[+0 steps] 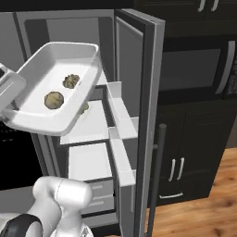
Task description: Place two dumplings into each of the tupperware containers and then place the containers in the fridge.
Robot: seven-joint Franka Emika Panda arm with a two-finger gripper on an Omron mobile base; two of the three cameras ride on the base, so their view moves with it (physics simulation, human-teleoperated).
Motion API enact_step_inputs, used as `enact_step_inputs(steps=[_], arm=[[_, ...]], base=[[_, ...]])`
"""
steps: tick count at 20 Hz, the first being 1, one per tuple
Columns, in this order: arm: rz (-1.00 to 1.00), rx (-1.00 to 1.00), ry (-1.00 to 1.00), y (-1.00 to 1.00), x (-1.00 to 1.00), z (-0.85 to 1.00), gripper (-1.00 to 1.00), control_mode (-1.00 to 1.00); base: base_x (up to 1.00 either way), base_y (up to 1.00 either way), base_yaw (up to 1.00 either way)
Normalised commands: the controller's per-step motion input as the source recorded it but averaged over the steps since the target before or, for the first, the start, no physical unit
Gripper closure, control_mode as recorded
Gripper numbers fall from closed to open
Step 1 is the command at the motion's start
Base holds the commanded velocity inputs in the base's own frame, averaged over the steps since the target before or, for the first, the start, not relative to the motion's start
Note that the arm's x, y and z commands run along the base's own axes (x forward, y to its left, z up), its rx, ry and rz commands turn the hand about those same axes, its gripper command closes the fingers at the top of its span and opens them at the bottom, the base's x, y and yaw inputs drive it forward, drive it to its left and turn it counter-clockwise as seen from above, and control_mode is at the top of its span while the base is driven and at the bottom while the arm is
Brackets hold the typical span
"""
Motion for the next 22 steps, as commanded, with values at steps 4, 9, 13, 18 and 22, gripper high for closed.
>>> enact_step_inputs(steps=[4, 9, 13, 18, 22], arm=[[0.11, 0.07, 0.15, -0.21, 0.69, 0.39, 1.0, -1.0], [0.24, 0.15, 0.01, -0.33, 0.81, 0.28, 1.0, -1.0], [0.32, 0.15, 0.0, -0.24, 0.78, 0.1, 1.0, -1.0], [0.22, 0.05, 0.0, 0.02, 0.81, 0.0, 1.0, -1.0], [0.06, 0.0, -0.01, 0.06, 0.7, -0.02, 1.0, -1.0]], base=[[0.0, 0.0, 0.0], [0.0, 0.0, 0.0], [0.0, 0.0, 0.0], [0.0, 0.0, 0.0], [0.0, 0.0, 0.0]])
